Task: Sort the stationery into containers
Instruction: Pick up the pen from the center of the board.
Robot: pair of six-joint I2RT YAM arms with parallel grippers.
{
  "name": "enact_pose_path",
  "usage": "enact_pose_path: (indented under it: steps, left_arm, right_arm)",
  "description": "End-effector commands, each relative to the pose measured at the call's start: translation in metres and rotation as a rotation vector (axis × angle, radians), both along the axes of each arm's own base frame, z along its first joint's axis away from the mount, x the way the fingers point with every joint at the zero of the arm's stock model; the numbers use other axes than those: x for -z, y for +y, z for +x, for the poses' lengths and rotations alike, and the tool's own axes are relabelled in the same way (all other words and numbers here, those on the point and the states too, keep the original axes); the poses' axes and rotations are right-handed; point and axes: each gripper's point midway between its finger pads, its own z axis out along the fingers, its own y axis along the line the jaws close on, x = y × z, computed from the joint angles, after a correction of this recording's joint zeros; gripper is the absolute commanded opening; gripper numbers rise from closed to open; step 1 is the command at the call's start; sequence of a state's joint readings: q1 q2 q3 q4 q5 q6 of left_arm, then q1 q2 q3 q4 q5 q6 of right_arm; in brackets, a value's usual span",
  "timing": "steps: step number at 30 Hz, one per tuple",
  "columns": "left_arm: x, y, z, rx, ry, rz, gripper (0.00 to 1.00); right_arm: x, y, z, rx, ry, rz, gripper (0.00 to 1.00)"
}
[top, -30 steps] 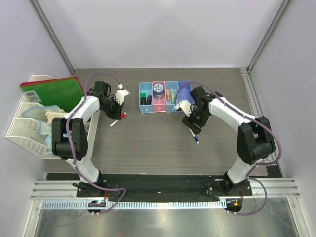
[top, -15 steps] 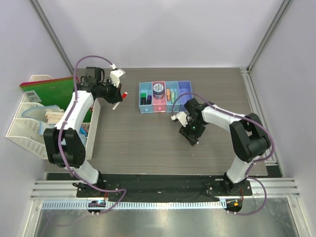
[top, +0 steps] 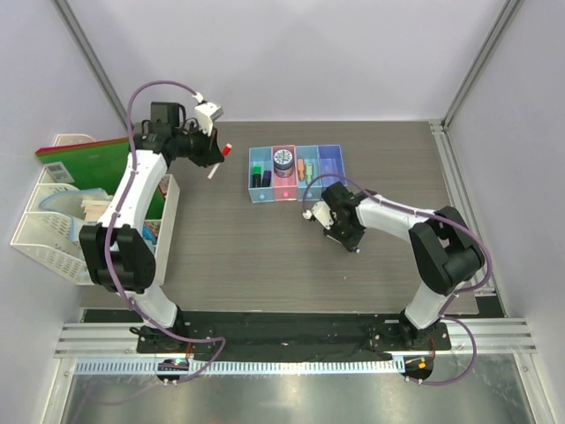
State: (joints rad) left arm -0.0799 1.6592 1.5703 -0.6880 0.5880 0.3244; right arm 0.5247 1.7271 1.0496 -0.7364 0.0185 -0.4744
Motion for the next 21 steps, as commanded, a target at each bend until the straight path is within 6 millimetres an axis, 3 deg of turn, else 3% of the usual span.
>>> enact_pose_path:
  steps: [1, 2, 3, 5, 6, 7, 9, 10, 11, 12, 13, 16, 17, 18, 21]
  left_arm:
    - [-0.024, -0.043, 0.012, 0.029, 0.044, -0.152, 0.0]
    - [-0.022, -0.054, 0.018, 0.048, 0.061, -0.172, 0.0]
    - [-0.023, -0.071, 0.017, 0.075, 0.075, -0.187, 0.0]
    - [-0.02, -0.094, 0.026, 0.094, 0.111, -0.215, 0.0]
    - [-0.021, -0.112, 0.024, 0.126, 0.121, -0.225, 0.0]
    - [-0.032, -0.125, 0.03, 0.142, 0.098, -0.241, 0.0]
    - [-0.02, -0.156, 0.032, 0.17, 0.17, -0.282, 0.0]
    - [-0.036, -0.168, 0.039, 0.187, 0.138, -0.312, 0.0]
    - [-0.037, -0.186, 0.036, 0.202, 0.171, -0.342, 0.0]
    - [-0.02, -0.199, 0.041, 0.212, 0.224, -0.361, 0.0]
    - [-0.037, -0.21, 0.048, 0.231, 0.187, -0.398, 0.0]
    - [-0.027, -0.243, 0.056, 0.214, 0.316, -0.532, 0.0]
    - [-0.04, -0.256, 0.065, 0.236, 0.27, -0.607, 0.0]
    - [-0.031, -0.265, 0.069, 0.192, 0.373, -0.674, 0.0]
    - [-0.037, -0.288, 0.077, 0.219, 0.395, -0.799, 0.0]
  right_arm:
    - [-0.025, -0.038, 0.036, -0.008, -0.293, -0.182, 0.01]
    - [-0.038, -0.05, 0.043, -0.021, -0.355, -0.247, 0.01]
    - [-0.057, -0.053, 0.048, -0.023, -0.424, -0.245, 0.01]
    - [-0.077, -0.062, 0.055, -0.037, -0.518, -0.286, 0.01]
    - [-0.1, -0.068, 0.058, -0.019, -0.588, -0.301, 0.01]
    - [-0.111, -0.069, 0.061, -0.015, -0.63, -0.302, 0.01]
    - [-0.137, -0.079, 0.065, -0.02, -0.719, -0.356, 0.01]
    - [-0.159, -0.081, 0.068, -0.003, -0.795, -0.35, 0.01]
    - [-0.171, -0.085, 0.069, 0.002, -0.834, -0.369, 0.01]
    - [-0.181, -0.092, 0.069, -0.018, -0.864, -0.422, 0.01]
    - [-0.203, -0.096, 0.071, 0.01, -0.949, -0.419, 0.01]
    - [-0.228, -0.11, 0.074, 0.053, -1.027, -0.492, 0.01]
    - [-0.232, -0.113, 0.074, 0.059, -1.042, -0.496, 0.01]
    - [-0.234, -0.115, 0.075, 0.064, -1.061, -0.502, 0.01]
    - [-0.239, -0.117, 0.074, 0.076, -1.114, -0.506, 0.01]
